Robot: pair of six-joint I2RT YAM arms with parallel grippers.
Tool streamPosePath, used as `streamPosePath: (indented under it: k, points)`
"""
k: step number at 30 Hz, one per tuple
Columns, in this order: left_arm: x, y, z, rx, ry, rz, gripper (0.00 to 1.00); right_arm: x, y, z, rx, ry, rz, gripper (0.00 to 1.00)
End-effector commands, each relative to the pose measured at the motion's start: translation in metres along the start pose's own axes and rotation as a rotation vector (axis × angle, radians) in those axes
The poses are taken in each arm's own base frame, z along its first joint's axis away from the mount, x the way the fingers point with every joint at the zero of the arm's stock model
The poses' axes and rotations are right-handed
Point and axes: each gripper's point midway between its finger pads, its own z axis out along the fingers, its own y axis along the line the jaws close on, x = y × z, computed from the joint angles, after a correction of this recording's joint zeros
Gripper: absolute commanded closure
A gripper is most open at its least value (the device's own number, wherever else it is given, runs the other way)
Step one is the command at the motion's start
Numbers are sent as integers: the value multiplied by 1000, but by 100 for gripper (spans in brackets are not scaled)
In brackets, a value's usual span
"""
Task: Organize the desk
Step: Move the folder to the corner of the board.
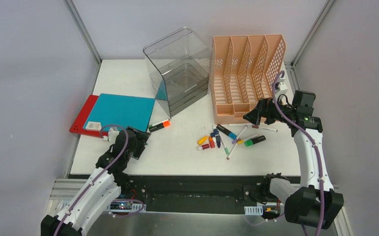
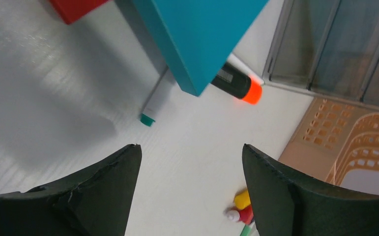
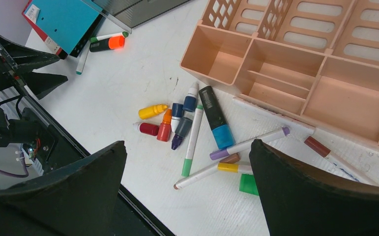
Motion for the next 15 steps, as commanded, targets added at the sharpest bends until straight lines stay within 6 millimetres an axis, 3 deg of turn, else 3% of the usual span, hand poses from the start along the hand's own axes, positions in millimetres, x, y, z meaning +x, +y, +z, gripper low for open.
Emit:
streamPosePath:
  k: [1,8,15]
  points:
    - [-21,10,17,-5,-141,-179,23,-19,9,-7,-9,-53,-83,0]
    - [-45,17,27,29,-298,-225,23,-19,7,-6,-8,-52,-81,0]
    - [-52,16,38,81,-349,-252,24,-18,7,-6,-7,-50,-81,0]
